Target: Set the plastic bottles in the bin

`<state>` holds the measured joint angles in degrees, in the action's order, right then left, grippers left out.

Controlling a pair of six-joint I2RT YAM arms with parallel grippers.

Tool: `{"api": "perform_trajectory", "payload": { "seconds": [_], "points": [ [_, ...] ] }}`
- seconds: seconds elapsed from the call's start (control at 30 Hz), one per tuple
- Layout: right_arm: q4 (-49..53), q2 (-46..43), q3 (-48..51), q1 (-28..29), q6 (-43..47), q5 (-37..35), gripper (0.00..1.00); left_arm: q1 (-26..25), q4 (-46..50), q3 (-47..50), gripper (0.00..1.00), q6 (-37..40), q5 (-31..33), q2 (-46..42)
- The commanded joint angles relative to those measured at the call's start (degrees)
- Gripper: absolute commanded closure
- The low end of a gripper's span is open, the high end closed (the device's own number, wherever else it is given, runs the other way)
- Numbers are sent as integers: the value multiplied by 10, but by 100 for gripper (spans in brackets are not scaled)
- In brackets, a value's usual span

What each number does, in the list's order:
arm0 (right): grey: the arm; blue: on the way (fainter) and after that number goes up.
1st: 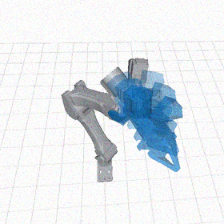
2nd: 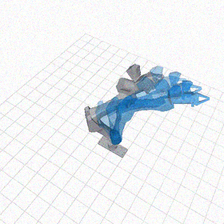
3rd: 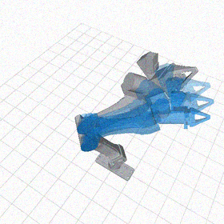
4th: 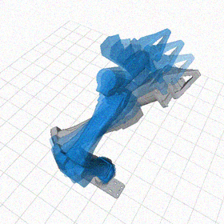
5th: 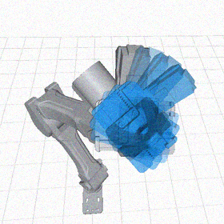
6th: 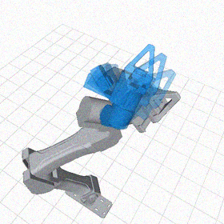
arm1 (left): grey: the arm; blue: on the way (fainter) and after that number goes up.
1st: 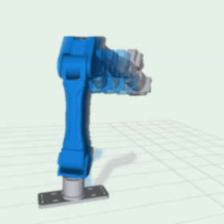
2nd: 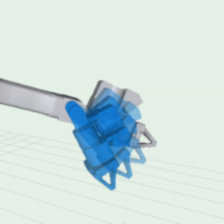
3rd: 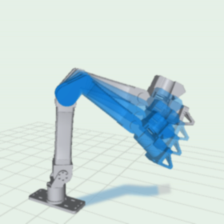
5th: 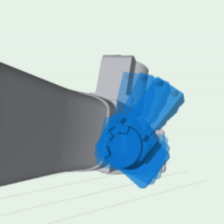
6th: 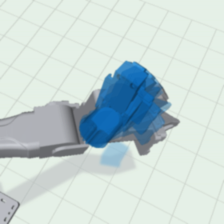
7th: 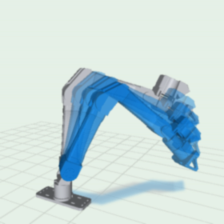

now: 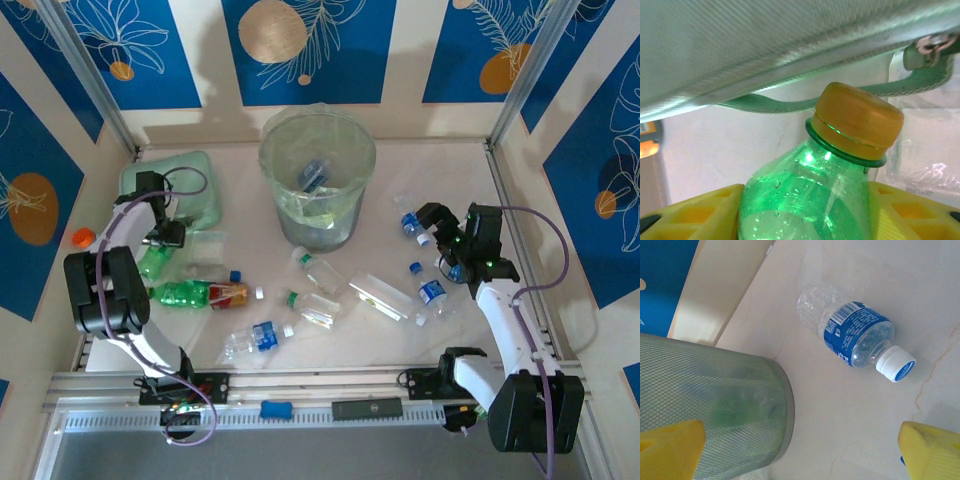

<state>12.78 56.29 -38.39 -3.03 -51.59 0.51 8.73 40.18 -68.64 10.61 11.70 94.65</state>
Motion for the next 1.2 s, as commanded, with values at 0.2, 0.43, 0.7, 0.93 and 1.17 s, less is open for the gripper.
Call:
{"api": "perform_trajectory", "payload": {
  "seconds": [0.2,0.43,0.7,0.93,1.17],
  "points": [
    [-11,17,-20,1,3,22,1,-9,56,-39,57,-34,-31,-62],
    [-22,38,-31,18,-6,22,0,-23,97,-70,57,-90,-125,-88],
    [-25,51,-42,48,-11,6,0,-85,109,-98,57,-169,-217,-103],
    [-13,46,-46,53,-6,-2,0,-91,83,-172,57,-263,-338,-118],
    [-18,43,-40,62,-13,-8,0,-97,-38,-251,57,-395,-457,-130]
  ]
}}
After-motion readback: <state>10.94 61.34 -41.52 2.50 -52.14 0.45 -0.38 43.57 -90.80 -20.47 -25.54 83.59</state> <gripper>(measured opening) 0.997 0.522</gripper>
